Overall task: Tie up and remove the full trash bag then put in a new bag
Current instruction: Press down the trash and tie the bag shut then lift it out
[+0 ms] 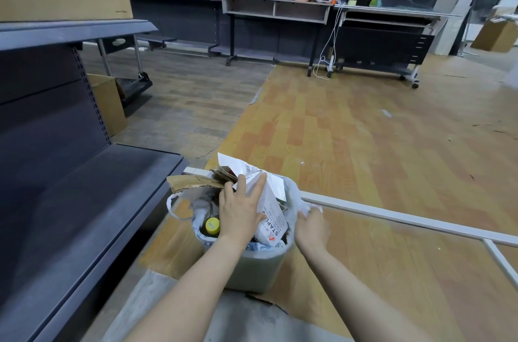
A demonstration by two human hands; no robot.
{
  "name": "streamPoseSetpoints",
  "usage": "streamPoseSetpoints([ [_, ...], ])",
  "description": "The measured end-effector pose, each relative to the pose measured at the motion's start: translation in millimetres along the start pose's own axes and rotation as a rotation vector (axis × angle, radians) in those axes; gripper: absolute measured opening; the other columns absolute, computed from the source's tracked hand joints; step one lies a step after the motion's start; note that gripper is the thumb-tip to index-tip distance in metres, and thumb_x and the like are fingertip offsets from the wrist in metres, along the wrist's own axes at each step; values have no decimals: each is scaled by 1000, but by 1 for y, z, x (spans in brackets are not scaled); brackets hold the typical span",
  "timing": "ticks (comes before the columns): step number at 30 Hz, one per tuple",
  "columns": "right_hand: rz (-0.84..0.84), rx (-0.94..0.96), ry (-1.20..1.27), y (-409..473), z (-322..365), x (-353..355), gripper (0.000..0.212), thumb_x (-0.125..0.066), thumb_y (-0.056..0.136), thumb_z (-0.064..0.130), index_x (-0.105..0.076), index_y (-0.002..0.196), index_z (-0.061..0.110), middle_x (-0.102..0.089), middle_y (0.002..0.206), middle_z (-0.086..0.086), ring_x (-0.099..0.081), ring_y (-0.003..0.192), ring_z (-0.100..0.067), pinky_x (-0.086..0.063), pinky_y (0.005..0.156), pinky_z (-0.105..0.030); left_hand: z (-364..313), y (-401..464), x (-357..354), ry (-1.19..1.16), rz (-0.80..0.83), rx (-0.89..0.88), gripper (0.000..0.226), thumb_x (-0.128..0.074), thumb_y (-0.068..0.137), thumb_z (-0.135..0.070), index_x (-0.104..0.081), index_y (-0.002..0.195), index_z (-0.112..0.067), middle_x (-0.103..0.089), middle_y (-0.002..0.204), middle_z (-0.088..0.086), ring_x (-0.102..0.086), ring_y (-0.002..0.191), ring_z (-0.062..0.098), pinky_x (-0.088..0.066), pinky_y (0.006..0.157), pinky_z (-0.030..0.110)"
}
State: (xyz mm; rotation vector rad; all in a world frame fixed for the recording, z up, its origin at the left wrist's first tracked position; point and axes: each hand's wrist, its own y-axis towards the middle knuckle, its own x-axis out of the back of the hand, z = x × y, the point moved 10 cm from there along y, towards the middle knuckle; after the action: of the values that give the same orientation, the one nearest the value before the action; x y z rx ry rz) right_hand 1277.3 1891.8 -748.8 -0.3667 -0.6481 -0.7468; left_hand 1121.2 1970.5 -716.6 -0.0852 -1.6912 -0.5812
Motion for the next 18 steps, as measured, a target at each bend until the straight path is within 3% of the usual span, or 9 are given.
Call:
streamPoseSetpoints([
  [3,-49,155,193,-5,38,8,29,-36,95,26,-45,71,12,-56,77,-10,-48,77,-28,-38,71,-36,3,-5,5,45,-86,7,97,-84,54,-51,-43,140,-34,-55,123,12,-54,89,31,-46,88,44],
  [5,-38,205,256,-9,51,10,28,-41,96,21,-44,71,10,-50,68,-2,-48,74,-27,-35,66,-34,3,-7,7,55,-132,-15,99,-88,40,-51,-55,131,-30,-61,110,12,-55,76,30,-52,79,46],
  [8,-73,205,302,-4,49,15,20,-45,95,23,-53,86,7,-61,88,-8,-57,87,-30,-42,74,-37,5,-6,13,37,-149,-54,84,-80,54,-56,-55,129,-29,-63,112,11,-59,75,31,-53,80,52],
  [11,-52,139,314,7,39,8,15,-47,93,26,-50,93,11,-60,107,-12,-57,96,-30,-43,80,-38,15,-7,23,7,-150,-90,60,-42,81,-58,-43,135,-32,-62,125,8,-65,99,33,-47,86,60],
  [13,-58,112,297,11,37,5,20,-49,92,31,-50,97,11,-57,113,-11,-55,100,-30,-42,81,-38,32,-9,26,14,-161,-112,55,-29,89,-55,-38,138,-33,-57,134,7,-60,115,34,-43,90,62],
  [18,-281,128,21,25,44,23,47,-55,88,42,-48,117,6,-46,126,-18,-40,122,-35,-36,96,-45,96,-2,28,79,-188,-107,60,-4,97,-56,-37,139,-29,-55,137,10,-56,120,37,-37,94,66],
])
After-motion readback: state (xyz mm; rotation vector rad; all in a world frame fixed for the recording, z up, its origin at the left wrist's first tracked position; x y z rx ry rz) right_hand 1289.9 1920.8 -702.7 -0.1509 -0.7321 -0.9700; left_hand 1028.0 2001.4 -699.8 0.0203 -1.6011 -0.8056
